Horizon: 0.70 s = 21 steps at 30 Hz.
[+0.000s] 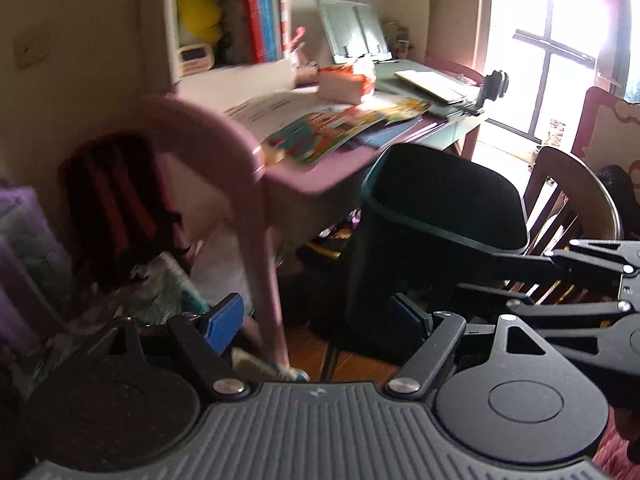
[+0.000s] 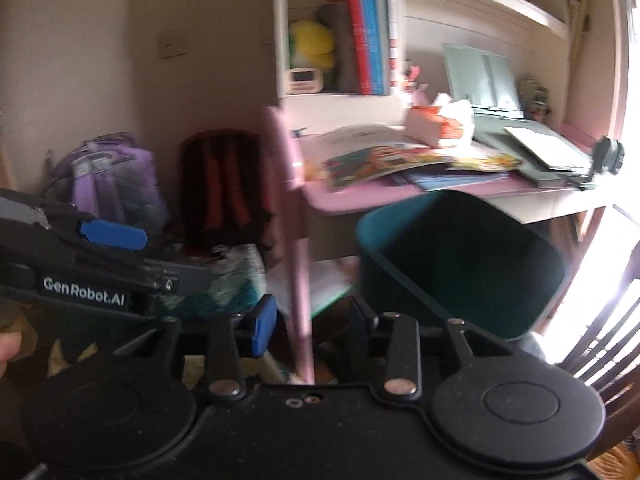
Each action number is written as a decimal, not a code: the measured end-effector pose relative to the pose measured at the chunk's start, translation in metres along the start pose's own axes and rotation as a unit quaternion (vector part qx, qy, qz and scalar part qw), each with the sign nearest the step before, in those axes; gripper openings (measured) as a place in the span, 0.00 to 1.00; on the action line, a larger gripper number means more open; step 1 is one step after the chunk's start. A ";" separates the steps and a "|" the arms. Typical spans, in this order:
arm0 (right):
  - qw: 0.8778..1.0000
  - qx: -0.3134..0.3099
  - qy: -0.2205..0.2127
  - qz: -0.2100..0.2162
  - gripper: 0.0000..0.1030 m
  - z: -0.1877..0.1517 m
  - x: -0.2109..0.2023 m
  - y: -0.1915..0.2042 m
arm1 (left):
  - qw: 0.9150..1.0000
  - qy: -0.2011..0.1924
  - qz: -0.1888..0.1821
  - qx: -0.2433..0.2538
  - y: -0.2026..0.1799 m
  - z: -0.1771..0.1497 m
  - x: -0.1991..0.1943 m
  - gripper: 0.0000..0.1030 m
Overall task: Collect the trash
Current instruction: 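Swing both tools back toward the trash pile on the floor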
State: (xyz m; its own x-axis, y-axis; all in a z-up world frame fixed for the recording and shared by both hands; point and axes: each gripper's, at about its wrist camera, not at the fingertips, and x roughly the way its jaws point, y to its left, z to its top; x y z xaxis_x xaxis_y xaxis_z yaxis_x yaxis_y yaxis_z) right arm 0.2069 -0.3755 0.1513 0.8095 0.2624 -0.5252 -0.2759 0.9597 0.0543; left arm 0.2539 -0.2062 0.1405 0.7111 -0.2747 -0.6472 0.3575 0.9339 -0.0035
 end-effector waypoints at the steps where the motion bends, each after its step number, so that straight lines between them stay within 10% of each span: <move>1: 1.000 -0.003 0.001 0.007 0.38 -0.002 0.001 0.007 | 1.000 0.001 0.002 -0.005 0.008 -0.007 -0.004 0.77; 21: 0.975 -0.068 0.102 0.184 0.48 -0.098 0.114 0.182 | 0.987 0.064 0.089 -0.120 0.193 -0.201 -0.018 0.79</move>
State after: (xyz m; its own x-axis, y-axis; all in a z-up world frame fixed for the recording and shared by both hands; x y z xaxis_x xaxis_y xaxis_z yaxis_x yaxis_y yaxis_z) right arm 0.1985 -0.1812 0.0179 0.5271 0.5477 -0.6498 -0.6051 0.7787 0.1655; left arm 0.1879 0.0249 -0.0020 0.6614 -0.0835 -0.7454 0.0692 0.9963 -0.0503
